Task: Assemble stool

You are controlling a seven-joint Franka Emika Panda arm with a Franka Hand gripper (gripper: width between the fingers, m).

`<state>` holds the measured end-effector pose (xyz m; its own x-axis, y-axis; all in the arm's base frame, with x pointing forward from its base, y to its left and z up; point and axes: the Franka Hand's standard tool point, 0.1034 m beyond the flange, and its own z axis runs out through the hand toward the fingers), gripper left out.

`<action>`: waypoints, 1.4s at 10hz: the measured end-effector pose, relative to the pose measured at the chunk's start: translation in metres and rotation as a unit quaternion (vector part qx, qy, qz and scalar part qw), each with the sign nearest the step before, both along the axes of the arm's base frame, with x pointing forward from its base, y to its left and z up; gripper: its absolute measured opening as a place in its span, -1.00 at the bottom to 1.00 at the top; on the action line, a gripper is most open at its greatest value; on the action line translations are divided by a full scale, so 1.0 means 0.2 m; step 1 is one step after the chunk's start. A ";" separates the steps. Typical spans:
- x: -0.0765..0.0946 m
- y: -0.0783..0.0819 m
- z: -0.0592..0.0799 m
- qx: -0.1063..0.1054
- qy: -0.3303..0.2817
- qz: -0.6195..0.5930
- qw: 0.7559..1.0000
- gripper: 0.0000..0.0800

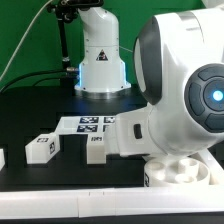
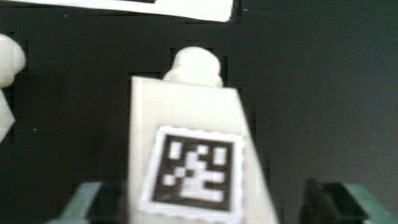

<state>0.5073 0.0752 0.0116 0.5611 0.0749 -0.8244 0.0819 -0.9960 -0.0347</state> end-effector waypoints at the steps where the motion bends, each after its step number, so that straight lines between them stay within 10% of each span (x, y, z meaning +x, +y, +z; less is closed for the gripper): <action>1: 0.00 0.00 0.00 0.000 0.000 0.000 1.000 -0.19; 7: 0.01 0.00 0.03 0.002 0.002 -0.001 1.000 -0.19; 11: 0.19 -0.03 0.41 0.021 -0.014 0.003 1.000 -0.19; 14: 0.33 -0.01 0.39 0.029 -0.153 -0.001 0.988 -0.19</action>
Offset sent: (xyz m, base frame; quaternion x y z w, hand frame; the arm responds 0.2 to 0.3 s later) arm 0.0000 0.0000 0.0000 0.0000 0.0000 0.0000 1.0000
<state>0.5740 0.0726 0.0904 0.7836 0.1160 -0.6104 0.0960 -0.9932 -0.0655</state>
